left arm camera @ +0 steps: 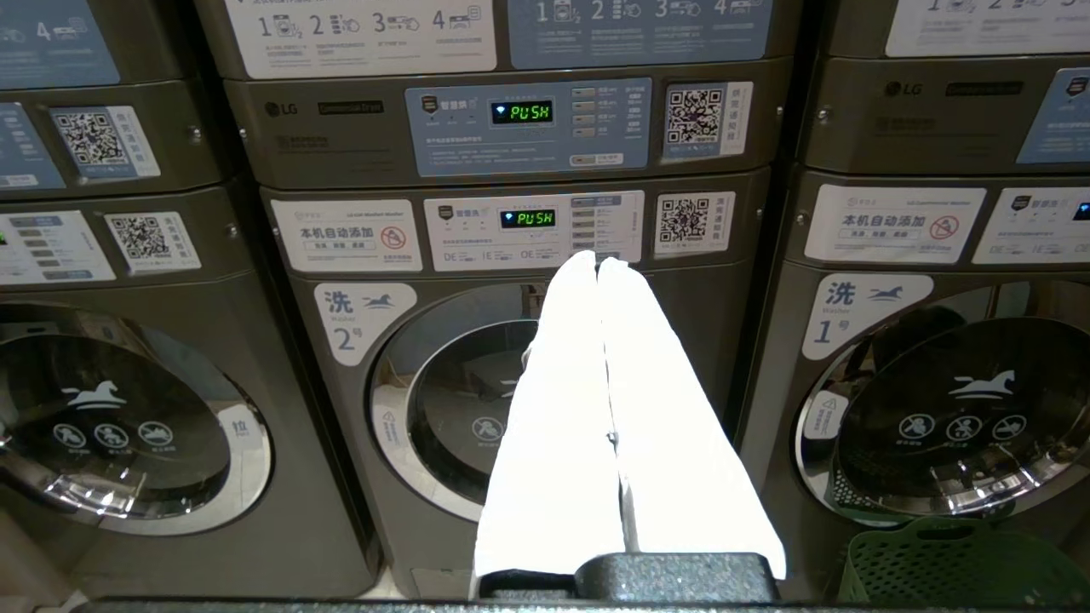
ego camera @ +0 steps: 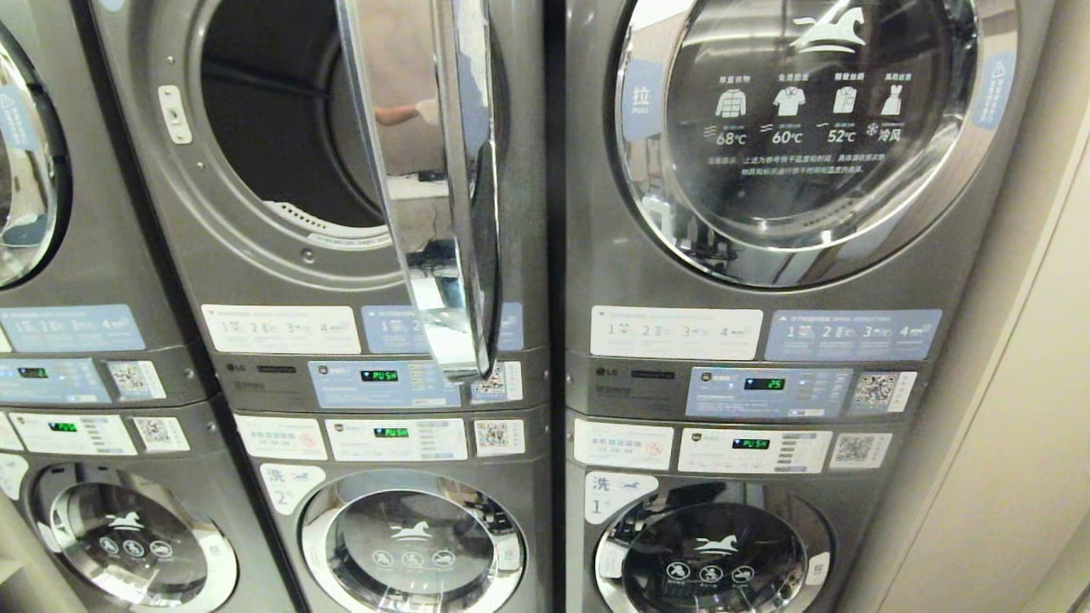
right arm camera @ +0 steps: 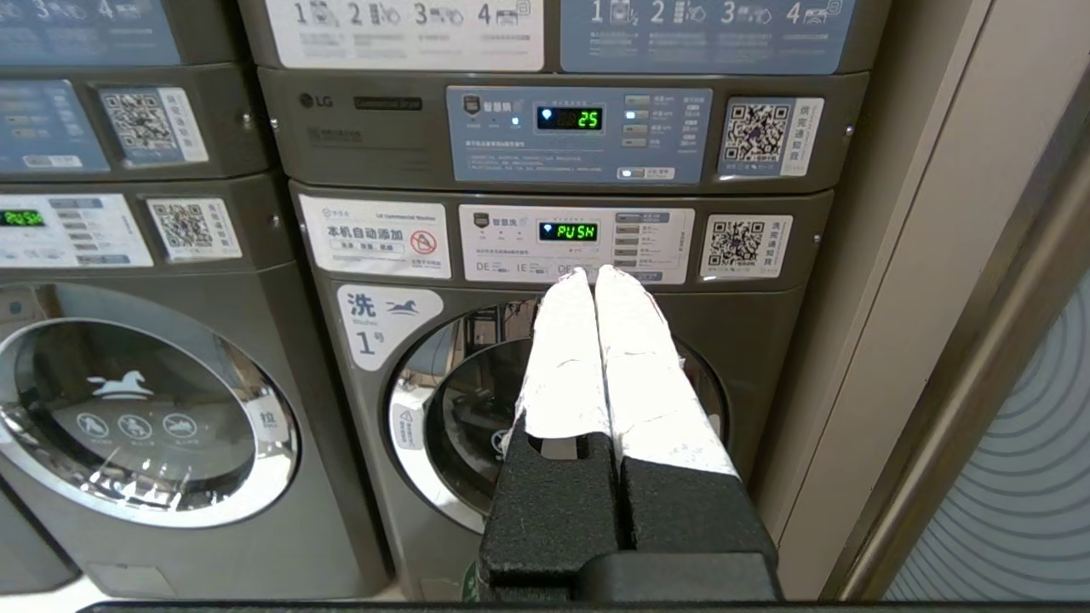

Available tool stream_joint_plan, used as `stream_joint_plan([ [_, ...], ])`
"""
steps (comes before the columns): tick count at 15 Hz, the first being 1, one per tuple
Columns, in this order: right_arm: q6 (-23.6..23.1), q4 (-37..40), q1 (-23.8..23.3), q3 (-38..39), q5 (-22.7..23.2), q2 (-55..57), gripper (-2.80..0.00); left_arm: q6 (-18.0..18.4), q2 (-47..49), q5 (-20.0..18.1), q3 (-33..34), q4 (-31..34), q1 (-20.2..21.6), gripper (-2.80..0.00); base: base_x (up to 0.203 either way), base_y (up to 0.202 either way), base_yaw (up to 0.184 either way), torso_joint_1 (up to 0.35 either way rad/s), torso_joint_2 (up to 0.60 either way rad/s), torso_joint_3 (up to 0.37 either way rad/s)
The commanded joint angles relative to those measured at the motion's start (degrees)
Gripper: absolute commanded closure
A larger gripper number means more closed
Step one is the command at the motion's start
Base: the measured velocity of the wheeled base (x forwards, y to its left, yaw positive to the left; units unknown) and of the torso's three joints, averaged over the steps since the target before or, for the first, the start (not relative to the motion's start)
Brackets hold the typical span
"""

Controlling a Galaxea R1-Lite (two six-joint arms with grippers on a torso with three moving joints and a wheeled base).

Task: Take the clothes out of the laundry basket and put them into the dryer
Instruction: Take the clothes out of the basket

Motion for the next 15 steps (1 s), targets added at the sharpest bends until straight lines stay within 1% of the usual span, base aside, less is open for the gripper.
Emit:
stream_joint_plan([
  [1,0.0,0.0,0.0,0.0,0.0,0.0,0.0,0.3,0.0,0.0,0.1,0.0,0.0,0.0,0.0,0.0,0.0,0.032,0.01,-0.01],
  [6,0.0,0.0,0.0,0.0,0.0,0.0,0.0,0.8,0.0,0.0,0.1,0.0,0.1,0.0,0.0,0.0,0.0,0.0,0.0,0.0],
  [9,0.0,0.0,0.0,0.0,0.0,0.0,0.0,2.3,0.0,-0.8,0.1,-0.1,0.1,0.0,0.0,0.0,0.0,0.0,0.0,0.0],
  [15,0.0,0.0,0.0,0.0,0.0,0.0,0.0,1.7,0.0,-0.9,0.1,-0.1,0.1,0.0,0.0,0.0,0.0,0.0,0.0,0.0],
])
